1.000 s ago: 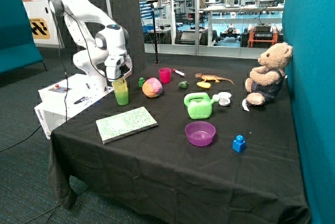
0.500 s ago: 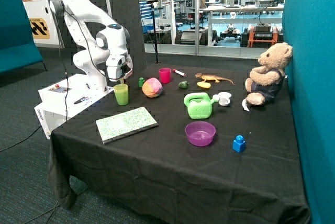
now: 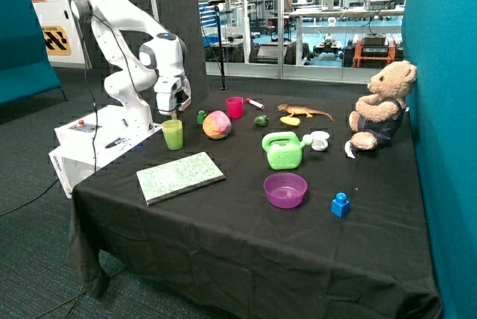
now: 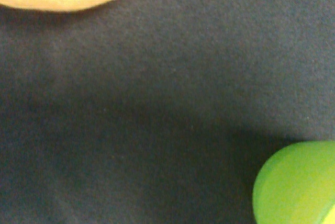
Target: Stack the cups
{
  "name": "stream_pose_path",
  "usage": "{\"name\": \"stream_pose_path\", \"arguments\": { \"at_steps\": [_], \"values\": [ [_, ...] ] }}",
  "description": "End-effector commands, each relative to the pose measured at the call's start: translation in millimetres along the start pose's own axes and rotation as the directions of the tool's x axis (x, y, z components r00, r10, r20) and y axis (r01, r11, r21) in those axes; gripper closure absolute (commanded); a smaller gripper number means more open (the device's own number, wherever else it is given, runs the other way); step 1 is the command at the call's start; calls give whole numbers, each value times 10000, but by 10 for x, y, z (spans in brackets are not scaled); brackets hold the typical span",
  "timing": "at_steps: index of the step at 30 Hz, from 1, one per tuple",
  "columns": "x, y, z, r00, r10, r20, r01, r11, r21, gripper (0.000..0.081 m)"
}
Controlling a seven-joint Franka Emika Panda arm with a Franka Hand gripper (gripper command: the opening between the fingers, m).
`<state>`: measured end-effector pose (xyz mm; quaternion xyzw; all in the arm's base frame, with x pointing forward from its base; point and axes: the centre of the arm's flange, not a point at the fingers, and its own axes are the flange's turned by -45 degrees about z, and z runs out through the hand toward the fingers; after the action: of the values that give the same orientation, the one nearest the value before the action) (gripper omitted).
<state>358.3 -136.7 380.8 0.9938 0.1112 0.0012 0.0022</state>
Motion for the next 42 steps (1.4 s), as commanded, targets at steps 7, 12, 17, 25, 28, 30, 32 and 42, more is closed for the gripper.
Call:
{"name": "stream_pose_path", "arguments": {
  "at_steps": [7,12,17,25,28,30,32,42],
  "values": [
    [262,-277,-126,9944,-1056,14,1056,9944,48,160],
    [434,-540,-179,9829,-1840,10,1840,9829,49,162],
    [561,-771,-218,9726,-2323,8,2323,9726,49,203],
    [752,-1123,-251,9522,-3054,4,3054,9522,50,247],
    [802,-1215,-256,9465,-3227,3,3227,9465,50,251],
    [843,-1300,-262,9398,-3416,2,3416,9398,50,248],
    [879,-1373,-264,9368,-3498,2,3498,9368,50,245],
    [1092,-1663,-273,9170,-3990,-1,3990,9170,50,224]
  ]
}}
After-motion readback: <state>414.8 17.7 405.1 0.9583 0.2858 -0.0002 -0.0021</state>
